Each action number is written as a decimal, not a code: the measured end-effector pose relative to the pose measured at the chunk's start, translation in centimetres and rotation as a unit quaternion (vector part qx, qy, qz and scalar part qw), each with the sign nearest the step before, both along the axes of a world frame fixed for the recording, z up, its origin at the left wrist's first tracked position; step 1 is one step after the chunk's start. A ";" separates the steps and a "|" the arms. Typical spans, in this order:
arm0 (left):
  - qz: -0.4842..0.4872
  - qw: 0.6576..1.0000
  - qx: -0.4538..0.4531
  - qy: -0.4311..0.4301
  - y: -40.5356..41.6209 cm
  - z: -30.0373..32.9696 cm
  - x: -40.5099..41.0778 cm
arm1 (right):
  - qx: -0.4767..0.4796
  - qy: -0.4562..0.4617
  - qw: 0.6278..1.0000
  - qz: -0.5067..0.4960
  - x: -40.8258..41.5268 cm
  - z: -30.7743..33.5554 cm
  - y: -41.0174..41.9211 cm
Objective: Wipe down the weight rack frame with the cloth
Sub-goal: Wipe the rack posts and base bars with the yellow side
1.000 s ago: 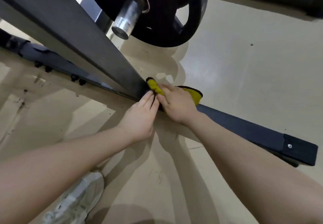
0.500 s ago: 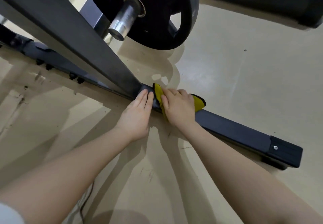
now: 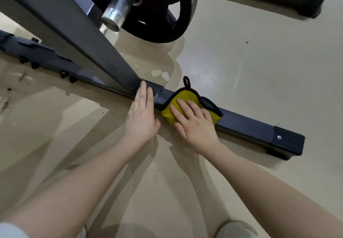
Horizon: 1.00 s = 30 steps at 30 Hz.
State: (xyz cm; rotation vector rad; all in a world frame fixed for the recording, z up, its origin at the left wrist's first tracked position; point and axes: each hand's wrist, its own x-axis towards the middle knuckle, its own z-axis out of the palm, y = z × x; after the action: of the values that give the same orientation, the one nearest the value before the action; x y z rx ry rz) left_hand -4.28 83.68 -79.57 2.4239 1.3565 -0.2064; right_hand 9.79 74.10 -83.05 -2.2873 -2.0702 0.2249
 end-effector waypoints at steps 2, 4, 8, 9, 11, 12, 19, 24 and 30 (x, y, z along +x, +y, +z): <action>-0.024 1.000 0.008 -0.014 -0.3 -0.1 0.2 | 0.023 -0.041 0.999 0.000 2.9 -0.3 -4.1; -0.093 0.995 0.033 -0.011 -0.5 -0.6 0.7 | -0.018 -0.059 0.997 -0.047 5.1 -0.3 -6.1; -0.176 0.983 0.036 0.022 -0.8 -1.5 2.5 | -0.077 -0.015 0.985 -0.152 3.4 0.1 -1.9; -0.177 0.983 0.028 0.032 -0.8 -1.6 2.9 | -0.078 -0.018 0.988 -0.131 2.6 0.0 -0.5; -0.161 0.986 0.019 0.033 -1.0 -1.8 3.2 | -0.082 -0.041 0.993 -0.076 2.2 -0.2 1.2; -0.155 0.987 0.015 0.030 -1.0 -1.8 3.3 | -0.097 -0.049 0.993 -0.053 2.9 0.3 1.4; -0.144 0.989 -0.013 0.035 -1.1 -1.1 3.5 | -0.123 -0.100 0.975 -0.159 6.7 1.1 -3.2; -0.140 0.990 -0.020 0.021 -0.9 -1.1 3.4 | -0.037 -0.060 0.996 -0.063 3.1 -0.2 0.9; -0.140 0.989 -0.025 0.034 -1.4 -0.7 3.9 | -0.026 -0.071 0.987 -0.139 10.5 -0.1 -9.0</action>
State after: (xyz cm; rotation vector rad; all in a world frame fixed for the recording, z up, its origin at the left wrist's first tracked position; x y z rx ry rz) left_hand -0.42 82.25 -80.31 2.5769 1.0189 -0.3912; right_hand 20.33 65.13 -83.10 -2.6591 -1.7900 0.1085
